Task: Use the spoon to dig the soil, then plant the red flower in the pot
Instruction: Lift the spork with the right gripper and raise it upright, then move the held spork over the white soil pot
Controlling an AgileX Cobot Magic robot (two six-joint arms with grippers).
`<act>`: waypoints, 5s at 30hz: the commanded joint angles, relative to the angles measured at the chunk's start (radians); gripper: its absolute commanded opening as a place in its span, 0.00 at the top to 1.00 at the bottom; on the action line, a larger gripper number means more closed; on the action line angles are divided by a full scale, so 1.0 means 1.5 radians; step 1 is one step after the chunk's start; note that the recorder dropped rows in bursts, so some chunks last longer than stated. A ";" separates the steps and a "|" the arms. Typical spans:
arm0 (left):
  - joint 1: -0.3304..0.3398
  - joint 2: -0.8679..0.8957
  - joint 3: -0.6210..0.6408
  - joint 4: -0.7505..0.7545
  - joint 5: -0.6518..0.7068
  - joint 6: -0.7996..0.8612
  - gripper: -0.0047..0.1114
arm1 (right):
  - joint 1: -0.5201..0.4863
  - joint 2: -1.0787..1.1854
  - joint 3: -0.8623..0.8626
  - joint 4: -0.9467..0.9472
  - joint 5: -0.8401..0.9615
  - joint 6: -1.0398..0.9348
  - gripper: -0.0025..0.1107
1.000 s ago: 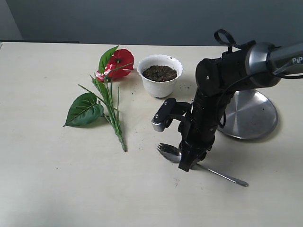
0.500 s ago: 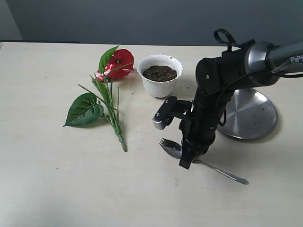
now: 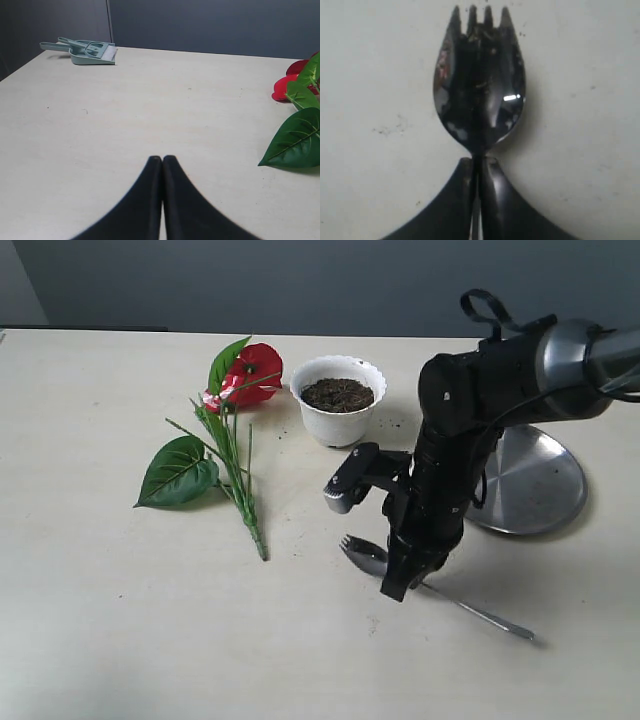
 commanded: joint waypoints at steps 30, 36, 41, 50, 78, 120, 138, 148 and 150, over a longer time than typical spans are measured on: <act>-0.001 -0.004 0.003 0.000 -0.008 -0.001 0.96 | -0.002 -0.254 -0.001 -0.518 -0.289 0.024 0.98; -0.001 -0.004 0.003 0.000 -0.008 -0.001 0.96 | -0.002 -0.256 -0.001 -0.607 -0.297 0.024 0.98; -0.001 -0.004 0.003 0.000 -0.008 -0.001 0.96 | -0.002 -0.260 -0.001 -0.642 -0.337 0.024 0.98; -0.001 -0.004 0.003 0.000 -0.008 -0.001 0.96 | -0.002 -0.261 -0.001 -0.748 -0.377 0.024 0.98; -0.001 -0.004 0.003 0.000 -0.008 -0.001 0.96 | -0.001 -0.247 -0.001 -0.748 -0.328 -0.017 0.98; -0.001 -0.004 0.003 0.000 -0.008 -0.001 0.96 | -0.002 -0.033 -0.113 -1.303 -0.289 -0.258 0.98; -0.001 -0.004 0.003 0.000 -0.008 -0.001 0.96 | -0.009 0.082 -0.231 -1.303 -0.224 -0.220 0.98; -0.001 -0.004 0.003 0.000 -0.008 -0.001 0.96 | -0.011 0.138 -0.271 -1.303 -0.264 -0.221 0.98; -0.001 -0.004 0.003 0.000 -0.008 -0.001 0.96 | -0.011 0.138 -0.275 -1.303 -0.289 -0.221 0.98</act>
